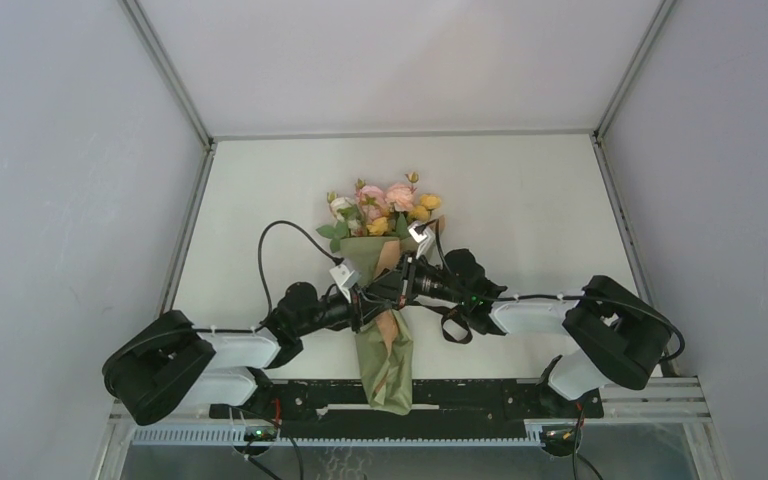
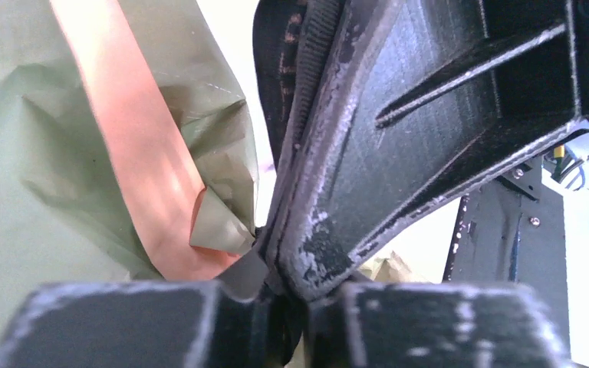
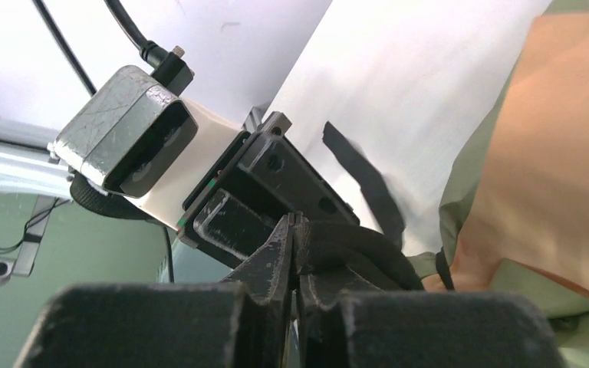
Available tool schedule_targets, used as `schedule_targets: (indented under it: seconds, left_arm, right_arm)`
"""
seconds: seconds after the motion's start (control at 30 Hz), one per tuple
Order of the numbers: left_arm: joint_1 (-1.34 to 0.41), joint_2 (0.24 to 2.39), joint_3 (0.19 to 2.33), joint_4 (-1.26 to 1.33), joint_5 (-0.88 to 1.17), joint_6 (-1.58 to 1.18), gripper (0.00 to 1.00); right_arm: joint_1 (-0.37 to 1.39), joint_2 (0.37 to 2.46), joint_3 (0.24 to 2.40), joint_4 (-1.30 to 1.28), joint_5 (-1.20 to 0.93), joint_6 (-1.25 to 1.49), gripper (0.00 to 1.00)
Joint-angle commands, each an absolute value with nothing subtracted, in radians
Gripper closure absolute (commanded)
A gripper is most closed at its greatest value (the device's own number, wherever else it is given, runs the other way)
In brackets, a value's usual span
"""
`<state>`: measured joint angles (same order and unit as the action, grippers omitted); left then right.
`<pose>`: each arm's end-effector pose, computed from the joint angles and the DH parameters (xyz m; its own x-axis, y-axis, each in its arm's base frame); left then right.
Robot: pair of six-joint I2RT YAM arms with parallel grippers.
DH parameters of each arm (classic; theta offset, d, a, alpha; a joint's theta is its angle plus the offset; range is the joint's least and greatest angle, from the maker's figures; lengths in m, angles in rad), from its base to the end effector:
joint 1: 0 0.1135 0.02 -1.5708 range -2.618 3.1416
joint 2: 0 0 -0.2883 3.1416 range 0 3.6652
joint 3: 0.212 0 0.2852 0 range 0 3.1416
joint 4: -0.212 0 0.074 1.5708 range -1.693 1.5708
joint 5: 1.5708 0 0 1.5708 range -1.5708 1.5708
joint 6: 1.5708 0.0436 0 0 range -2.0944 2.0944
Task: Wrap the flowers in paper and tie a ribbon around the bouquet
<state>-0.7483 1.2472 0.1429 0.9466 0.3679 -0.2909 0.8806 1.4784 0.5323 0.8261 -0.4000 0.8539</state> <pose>0.1510 -0.1616 0.1468 -0.3670 -0.0244 -0.9299 0.8246 0.4542 -0.3374 0.1897 0.2564 0.1958 -0.7711 0.1567 -0.6172 -0.5709 0.2590 0.7791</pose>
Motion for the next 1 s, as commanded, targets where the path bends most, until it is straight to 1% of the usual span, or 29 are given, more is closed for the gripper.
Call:
schedule_targets:
  seconds: [0.0, 0.03, 0.17, 0.33, 0.37, 0.4, 0.43, 0.5, 0.57, 0.63, 0.83, 0.9, 0.93, 0.97]
  left_arm:
    - [-0.743, 1.258, 0.208, 1.024, 0.282, -0.278, 0.98]
    - [-0.744, 1.254, 0.204, 1.023, 0.284, -0.267, 1.0]
    - [-0.743, 1.236, 0.187, 1.011, 0.276, -0.237, 1.0]
    - [-0.743, 1.212, 0.172, 0.976, 0.264, -0.182, 1.0]
    - [-0.743, 1.205, 0.17, 0.969, 0.264, -0.17, 1.0]
    - [-0.743, 1.201, 0.168, 0.965, 0.27, -0.157, 1.0]
    - [-0.743, 1.198, 0.165, 0.965, 0.283, -0.143, 1.0]
    - [-0.743, 1.192, 0.162, 0.963, 0.295, -0.133, 1.0]
    - [-0.744, 1.188, 0.162, 0.959, 0.306, -0.123, 1.0]
    - [-0.745, 1.183, 0.163, 0.95, 0.308, -0.114, 1.0]
    - [-0.744, 1.177, 0.167, 0.936, 0.305, -0.103, 1.0]
    - [-0.744, 1.175, 0.165, 0.936, 0.305, -0.101, 1.0]
    - [-0.744, 1.174, 0.165, 0.936, 0.303, -0.101, 1.0]
    - [-0.744, 1.175, 0.164, 0.936, 0.305, -0.1, 1.0]
  right_arm:
    - [0.894, 1.452, 0.563, 0.816, -0.465, 0.838, 0.87]
    - [0.89, 1.439, 0.563, 0.78, -0.46, 0.832, 0.84]
    - [0.886, 1.344, 0.564, 0.621, -0.432, 0.766, 0.74]
    - [0.873, 1.135, 0.564, 0.336, -0.344, 0.665, 0.62]
    - [0.868, 1.093, 0.564, 0.283, -0.316, 0.652, 0.5]
    - [0.867, 1.051, 0.564, 0.228, -0.269, 0.642, 0.41]
    - [0.868, 1.014, 0.563, 0.184, -0.222, 0.638, 0.35]
    - [0.871, 0.971, 0.563, 0.154, -0.165, 0.61, 0.19]
    - [0.869, 0.974, 0.564, 0.186, -0.152, 0.584, 0.12]
    - [0.865, 1.007, 0.579, 0.226, -0.152, 0.574, 0.11]
    - [0.866, 1.133, 0.644, 0.305, -0.149, 0.581, 0.11]
    - [0.864, 1.163, 0.647, 0.334, -0.165, 0.587, 0.13]
    - [0.863, 1.176, 0.648, 0.352, -0.178, 0.59, 0.16]
    - [0.862, 1.186, 0.653, 0.369, -0.2, 0.59, 0.21]
